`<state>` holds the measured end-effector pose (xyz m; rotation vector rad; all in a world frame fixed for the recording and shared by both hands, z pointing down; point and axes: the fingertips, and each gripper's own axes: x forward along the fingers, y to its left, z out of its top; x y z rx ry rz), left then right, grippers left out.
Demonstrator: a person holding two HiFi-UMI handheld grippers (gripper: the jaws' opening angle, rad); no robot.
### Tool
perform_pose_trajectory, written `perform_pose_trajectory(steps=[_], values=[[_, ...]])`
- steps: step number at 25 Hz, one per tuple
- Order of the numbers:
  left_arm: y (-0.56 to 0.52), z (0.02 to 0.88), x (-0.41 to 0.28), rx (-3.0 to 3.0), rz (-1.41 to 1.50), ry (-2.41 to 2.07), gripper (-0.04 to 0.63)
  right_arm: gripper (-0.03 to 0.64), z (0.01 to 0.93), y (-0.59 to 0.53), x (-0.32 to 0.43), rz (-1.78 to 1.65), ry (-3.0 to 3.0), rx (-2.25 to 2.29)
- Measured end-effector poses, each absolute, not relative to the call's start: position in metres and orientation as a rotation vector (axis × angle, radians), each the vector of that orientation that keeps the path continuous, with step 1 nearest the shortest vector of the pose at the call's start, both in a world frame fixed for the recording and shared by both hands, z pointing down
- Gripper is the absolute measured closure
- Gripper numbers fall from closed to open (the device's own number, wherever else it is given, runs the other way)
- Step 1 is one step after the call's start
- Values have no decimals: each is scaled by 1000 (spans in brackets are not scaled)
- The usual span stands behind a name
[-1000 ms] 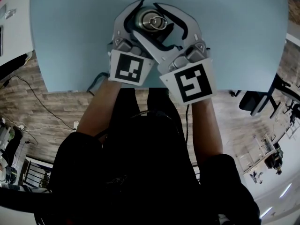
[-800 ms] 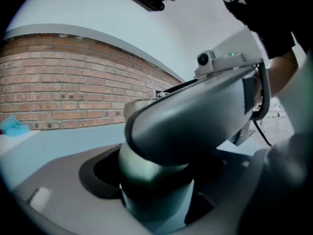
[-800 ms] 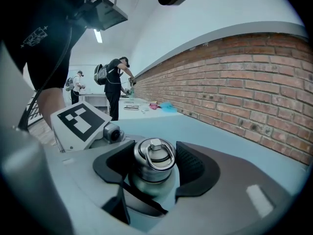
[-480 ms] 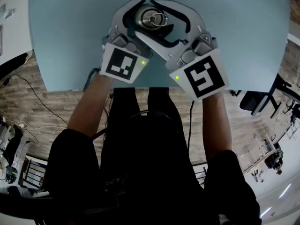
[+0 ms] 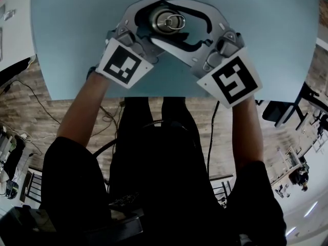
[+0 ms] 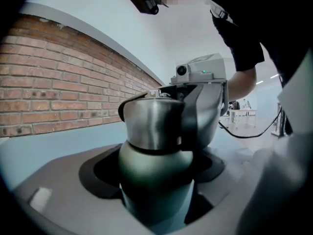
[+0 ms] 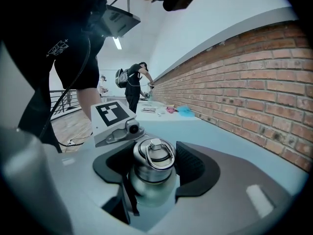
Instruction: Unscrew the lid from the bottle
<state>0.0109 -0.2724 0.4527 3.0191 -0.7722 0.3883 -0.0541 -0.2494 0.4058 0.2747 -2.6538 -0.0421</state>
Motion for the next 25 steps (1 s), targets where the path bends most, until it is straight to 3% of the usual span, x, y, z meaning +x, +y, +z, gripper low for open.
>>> perform_pose_trajectory(steps=[25], values=[[-246,461,18,3144,547,152,212,350,405,-237,-55,-24,-2684,-406]])
